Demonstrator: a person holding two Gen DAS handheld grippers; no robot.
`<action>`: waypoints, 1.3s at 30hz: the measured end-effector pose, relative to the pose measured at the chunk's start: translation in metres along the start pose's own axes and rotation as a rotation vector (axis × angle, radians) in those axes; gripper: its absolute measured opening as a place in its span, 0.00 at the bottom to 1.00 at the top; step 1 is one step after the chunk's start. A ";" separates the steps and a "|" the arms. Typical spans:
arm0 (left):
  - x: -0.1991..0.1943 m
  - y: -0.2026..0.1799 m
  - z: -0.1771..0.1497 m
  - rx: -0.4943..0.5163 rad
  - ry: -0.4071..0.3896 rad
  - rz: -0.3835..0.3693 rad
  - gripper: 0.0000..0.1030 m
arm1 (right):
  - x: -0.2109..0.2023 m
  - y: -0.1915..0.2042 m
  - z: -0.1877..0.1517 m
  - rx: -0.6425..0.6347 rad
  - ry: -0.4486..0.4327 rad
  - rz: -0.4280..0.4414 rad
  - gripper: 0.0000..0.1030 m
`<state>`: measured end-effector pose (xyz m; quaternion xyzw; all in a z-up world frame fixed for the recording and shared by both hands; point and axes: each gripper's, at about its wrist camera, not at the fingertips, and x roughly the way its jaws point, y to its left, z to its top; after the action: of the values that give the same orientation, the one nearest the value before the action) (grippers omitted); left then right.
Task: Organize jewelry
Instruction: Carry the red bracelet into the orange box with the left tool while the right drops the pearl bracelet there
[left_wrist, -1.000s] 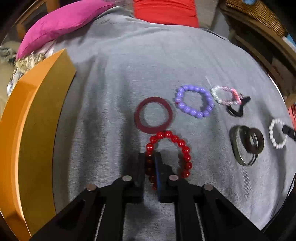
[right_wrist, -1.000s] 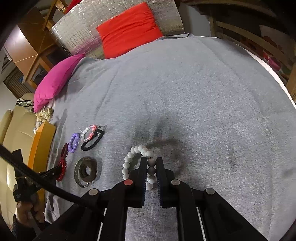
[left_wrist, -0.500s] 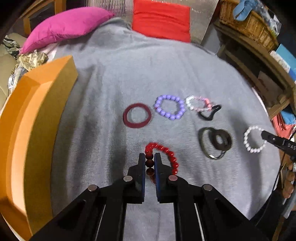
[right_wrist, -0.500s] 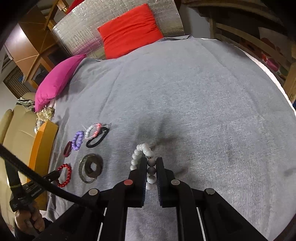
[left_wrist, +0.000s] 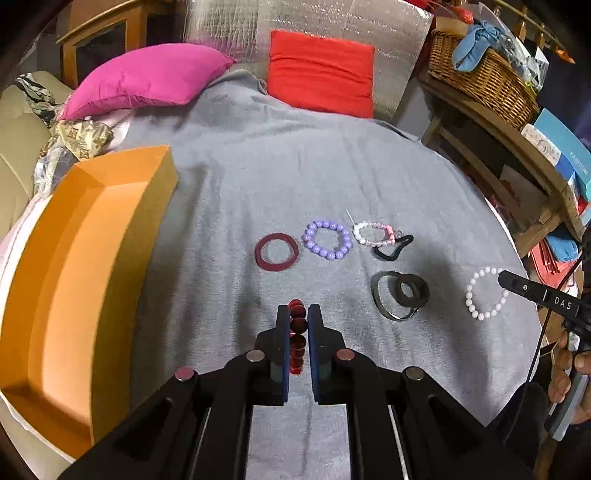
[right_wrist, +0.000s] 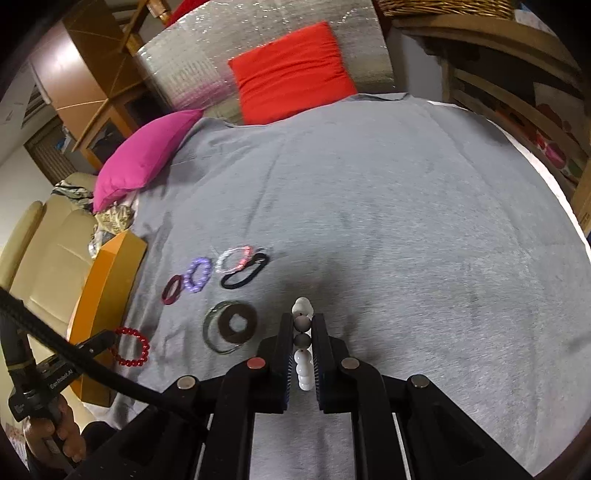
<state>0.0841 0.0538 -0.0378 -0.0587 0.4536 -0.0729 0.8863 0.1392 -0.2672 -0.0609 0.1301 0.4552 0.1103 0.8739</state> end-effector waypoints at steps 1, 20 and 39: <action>-0.005 0.003 0.000 -0.003 -0.007 0.002 0.09 | -0.001 0.003 0.000 -0.005 -0.001 0.005 0.10; -0.042 0.048 -0.006 -0.096 -0.065 0.093 0.09 | -0.004 0.066 -0.006 -0.126 0.008 0.064 0.10; -0.092 0.150 -0.024 -0.302 -0.143 0.244 0.09 | 0.026 0.217 0.006 -0.352 0.046 0.190 0.10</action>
<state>0.0232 0.2172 -0.0044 -0.1405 0.3992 0.1081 0.8995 0.1431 -0.0552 -0.0066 0.0151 0.4343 0.2733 0.8582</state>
